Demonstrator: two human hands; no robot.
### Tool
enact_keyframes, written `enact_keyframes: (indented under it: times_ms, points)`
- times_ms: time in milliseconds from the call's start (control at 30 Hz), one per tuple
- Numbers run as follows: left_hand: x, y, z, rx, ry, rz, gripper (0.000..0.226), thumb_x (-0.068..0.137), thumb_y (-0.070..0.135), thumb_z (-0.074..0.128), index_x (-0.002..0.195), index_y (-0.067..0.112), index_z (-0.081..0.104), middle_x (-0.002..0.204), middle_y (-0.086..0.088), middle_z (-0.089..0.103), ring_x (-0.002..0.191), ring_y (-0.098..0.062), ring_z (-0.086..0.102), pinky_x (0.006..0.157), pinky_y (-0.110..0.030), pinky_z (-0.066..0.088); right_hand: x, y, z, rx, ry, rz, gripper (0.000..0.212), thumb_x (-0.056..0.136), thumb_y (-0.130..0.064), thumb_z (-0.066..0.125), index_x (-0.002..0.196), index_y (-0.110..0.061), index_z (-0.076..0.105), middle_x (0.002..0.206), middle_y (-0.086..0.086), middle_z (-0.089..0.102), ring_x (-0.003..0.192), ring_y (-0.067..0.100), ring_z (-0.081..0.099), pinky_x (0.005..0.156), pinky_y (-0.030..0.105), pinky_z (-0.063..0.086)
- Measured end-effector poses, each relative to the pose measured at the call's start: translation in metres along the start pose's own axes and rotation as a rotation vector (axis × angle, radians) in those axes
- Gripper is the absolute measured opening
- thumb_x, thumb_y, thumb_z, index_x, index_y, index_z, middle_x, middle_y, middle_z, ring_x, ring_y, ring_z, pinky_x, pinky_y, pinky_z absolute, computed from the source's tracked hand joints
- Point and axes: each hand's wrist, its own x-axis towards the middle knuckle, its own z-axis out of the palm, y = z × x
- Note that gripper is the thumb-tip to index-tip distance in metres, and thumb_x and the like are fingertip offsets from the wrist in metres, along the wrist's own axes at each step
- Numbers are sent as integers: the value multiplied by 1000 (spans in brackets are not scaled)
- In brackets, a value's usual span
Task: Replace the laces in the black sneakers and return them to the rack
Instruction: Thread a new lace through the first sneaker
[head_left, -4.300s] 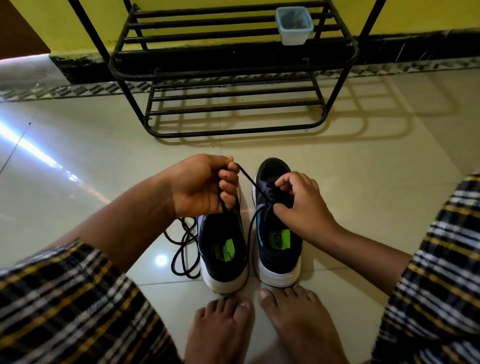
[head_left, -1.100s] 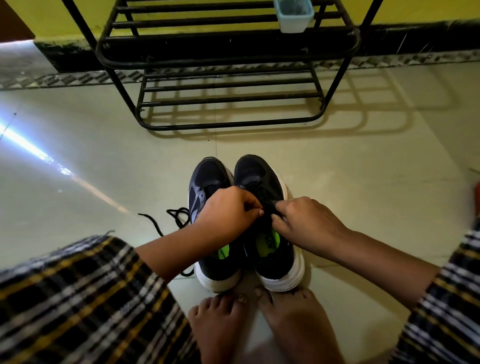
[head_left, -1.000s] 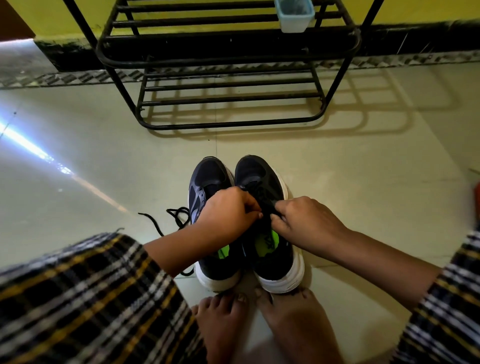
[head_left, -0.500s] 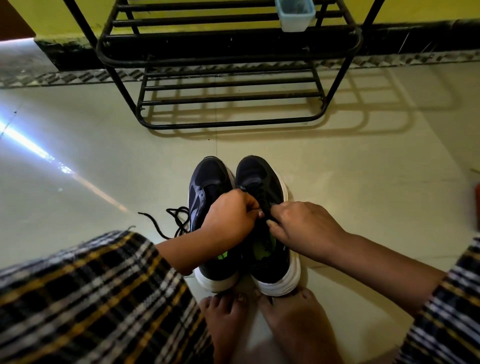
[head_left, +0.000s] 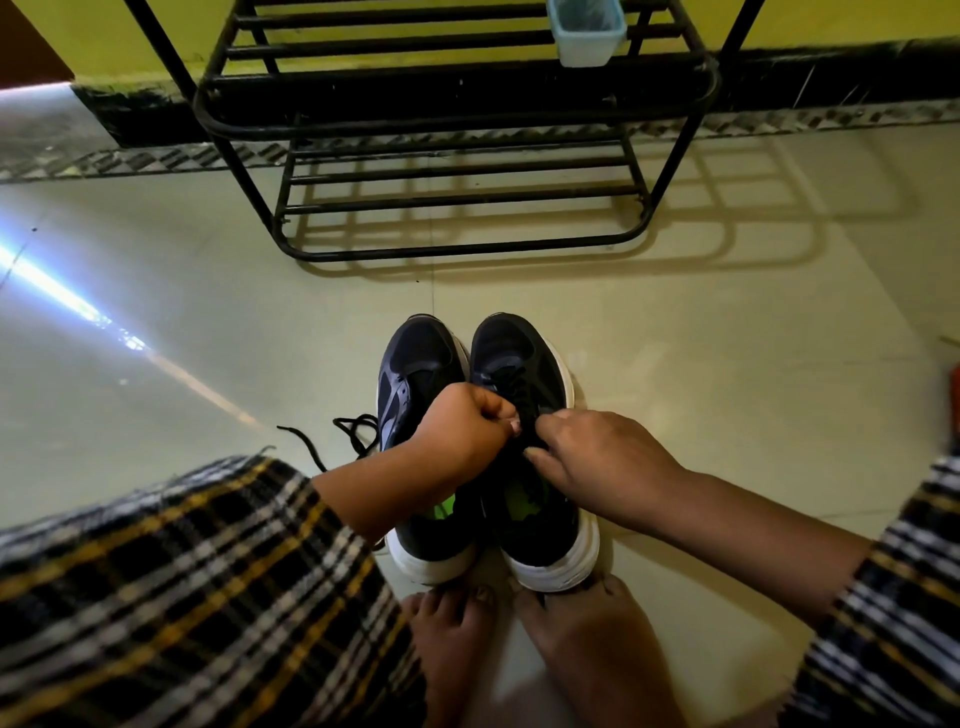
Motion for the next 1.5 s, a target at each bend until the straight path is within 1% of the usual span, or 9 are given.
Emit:
enact_keyframes:
  times_ms: [233,367,467,567,800,1033,1233,1367,1500]
  points:
    - [0,0,-1,-35,9,-1,18,90,12,62,73,19,67,73,-1,65,70,-10,60,73,-24,53,1,1,2,474,72,168,26,96,-33,46,75,-18,42,63,-3,44,57,14,42,52,31,30]
    - [0,-1,0,-32,5,5,14,90,16,63,78,21,68,80,0,68,78,-10,63,75,-22,54,7,2,5,649,110,278,5,94,-22,52,94,-21,48,72,-1,54,59,9,47,56,27,36]
    - [0,-2,-1,-20,-1,10,14,90,16,63,78,22,68,80,1,68,77,-10,63,76,-23,53,10,4,5,750,147,321,10,91,-13,55,85,-21,54,69,-4,57,55,3,51,57,24,40]
    - [-2,-4,-2,-23,9,25,12,89,17,64,81,22,70,84,-2,70,81,-13,65,80,-27,55,9,6,1,711,176,297,14,88,-9,61,77,-19,59,65,-8,60,54,-1,55,56,17,43]
    - [-4,-8,-4,49,47,111,4,86,18,67,84,20,69,80,-1,68,77,-15,65,76,-25,55,9,8,3,556,175,225,10,90,-13,55,81,-17,58,65,-6,57,60,10,52,58,32,42]
    - [-7,-11,-17,270,-6,172,26,75,21,78,91,20,57,91,-1,59,69,-9,55,70,-24,51,7,21,-8,512,213,187,13,93,-11,47,82,-16,51,73,-1,57,67,14,52,63,35,41]
    - [-7,-18,-12,374,-17,211,29,75,30,77,90,26,54,92,5,56,74,-7,55,68,-24,48,17,16,-30,555,513,121,10,94,-12,43,86,-16,47,88,-2,47,74,6,42,71,5,34]
    - [-5,-19,-11,391,-24,204,34,75,32,77,96,27,52,93,7,56,79,-9,58,73,-28,52,20,9,-53,841,603,118,14,98,-17,37,88,-17,47,84,5,53,79,20,60,74,28,53]
    - [-3,-20,-12,407,-20,206,40,73,35,78,102,27,51,101,7,56,80,-6,55,73,-24,48,21,15,-82,1201,467,129,20,102,-13,33,85,-16,43,79,5,54,50,15,54,48,30,50]
